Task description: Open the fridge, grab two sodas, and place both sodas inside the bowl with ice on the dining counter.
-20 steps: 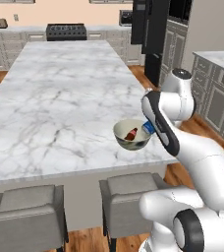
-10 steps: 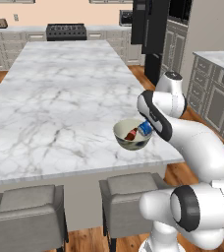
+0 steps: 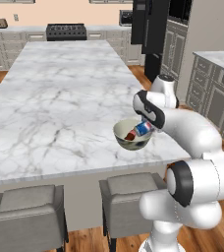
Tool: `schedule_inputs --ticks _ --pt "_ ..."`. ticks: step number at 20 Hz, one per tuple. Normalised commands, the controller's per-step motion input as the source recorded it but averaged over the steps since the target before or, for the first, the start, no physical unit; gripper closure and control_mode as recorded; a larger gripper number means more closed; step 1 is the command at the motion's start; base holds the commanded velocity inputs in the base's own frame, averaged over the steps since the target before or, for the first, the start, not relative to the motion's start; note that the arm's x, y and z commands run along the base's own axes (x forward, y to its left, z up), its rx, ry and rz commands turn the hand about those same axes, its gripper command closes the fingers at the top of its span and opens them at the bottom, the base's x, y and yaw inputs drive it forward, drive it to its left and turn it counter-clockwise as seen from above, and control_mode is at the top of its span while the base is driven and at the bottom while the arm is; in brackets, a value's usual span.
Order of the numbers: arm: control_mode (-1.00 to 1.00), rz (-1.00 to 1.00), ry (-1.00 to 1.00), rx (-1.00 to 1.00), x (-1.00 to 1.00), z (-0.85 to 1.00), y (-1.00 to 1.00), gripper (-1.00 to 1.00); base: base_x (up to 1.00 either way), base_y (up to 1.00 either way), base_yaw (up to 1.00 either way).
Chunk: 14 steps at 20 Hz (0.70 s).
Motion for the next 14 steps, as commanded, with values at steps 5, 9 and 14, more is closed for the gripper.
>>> schedule_inputs --ticks 5,9,14 --pt "-1.0 -0.04 0.08 0.03 0.38 -0.27 0.0 1.0 0.0 0.0 0.0" --pt "-1.0 -0.03 0.07 0.03 0.24 -0.32 0.0 1.0 0.0 0.0 0.0" --pt "-1.0 -0.04 0.07 0.03 0.26 -0.29 0.0 1.0 0.0 0.0 0.0"
